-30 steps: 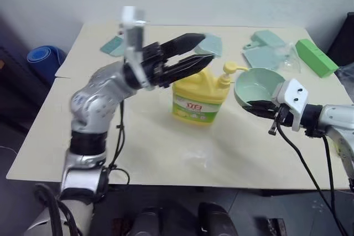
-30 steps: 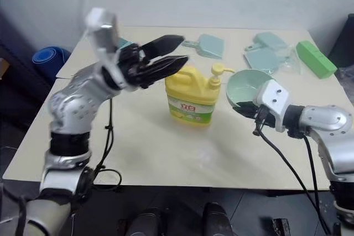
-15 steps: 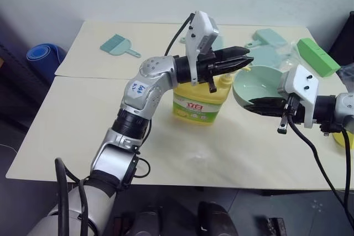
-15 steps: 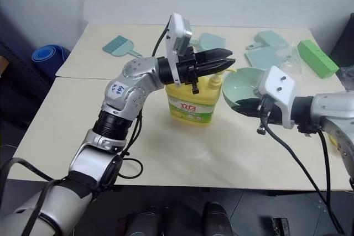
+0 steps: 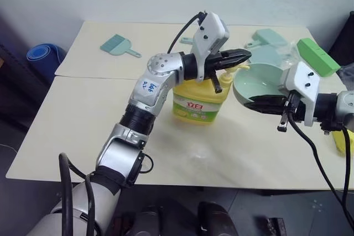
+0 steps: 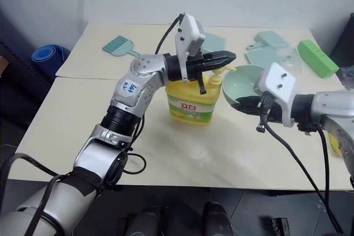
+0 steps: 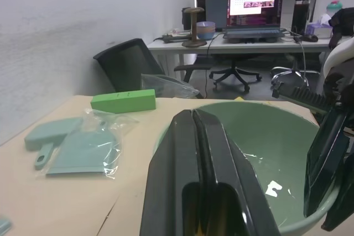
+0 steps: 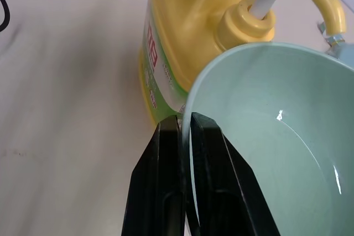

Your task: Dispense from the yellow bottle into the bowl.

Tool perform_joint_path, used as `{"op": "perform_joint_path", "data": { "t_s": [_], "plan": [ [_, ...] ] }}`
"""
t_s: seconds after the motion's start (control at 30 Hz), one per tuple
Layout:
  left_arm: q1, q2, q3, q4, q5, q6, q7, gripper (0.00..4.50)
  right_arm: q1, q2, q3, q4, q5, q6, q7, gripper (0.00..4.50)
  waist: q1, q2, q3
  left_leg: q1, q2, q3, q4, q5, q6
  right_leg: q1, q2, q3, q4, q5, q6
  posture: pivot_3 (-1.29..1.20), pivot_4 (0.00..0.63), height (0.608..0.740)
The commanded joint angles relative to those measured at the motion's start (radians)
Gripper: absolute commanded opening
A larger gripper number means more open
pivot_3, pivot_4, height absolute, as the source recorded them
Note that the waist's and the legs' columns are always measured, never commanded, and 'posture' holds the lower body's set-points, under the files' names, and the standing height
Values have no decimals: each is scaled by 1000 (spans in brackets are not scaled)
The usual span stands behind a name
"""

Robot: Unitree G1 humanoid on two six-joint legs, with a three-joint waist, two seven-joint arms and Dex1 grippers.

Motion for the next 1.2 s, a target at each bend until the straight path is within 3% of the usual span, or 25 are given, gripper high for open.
{"op": "perform_joint_path", "data": {
  "t_s": [0.03, 0.63, 1.2],
  "plan": [
    [-13, -15, 4, -3, 8, 35, 12, 23, -24, -14, -17, -29, 12, -11, 2, 0, 0, 0, 0, 0, 0, 0, 0, 0, 0, 0, 0, 0, 0, 0, 0, 0, 150, 740],
    [43, -59, 41, 17, -37, 341, 58, 23, -20, 5, -8, -23, 16, -21, -1, 0, 0, 0, 0, 1, 0, -1, 5, 0, 0, 1, 0, 1, 4, 0, 0, 0, 150, 740],
    [113, -61, -26, 113, 28, 346, 53, 23, 7, 17, -21, -23, 18, -33, -14, 0, 0, -8, -8, 18, 0, -1, -2, 0, 0, 17, 0, 1, -1, 0, 0, 0, 150, 740]
  ]
}}
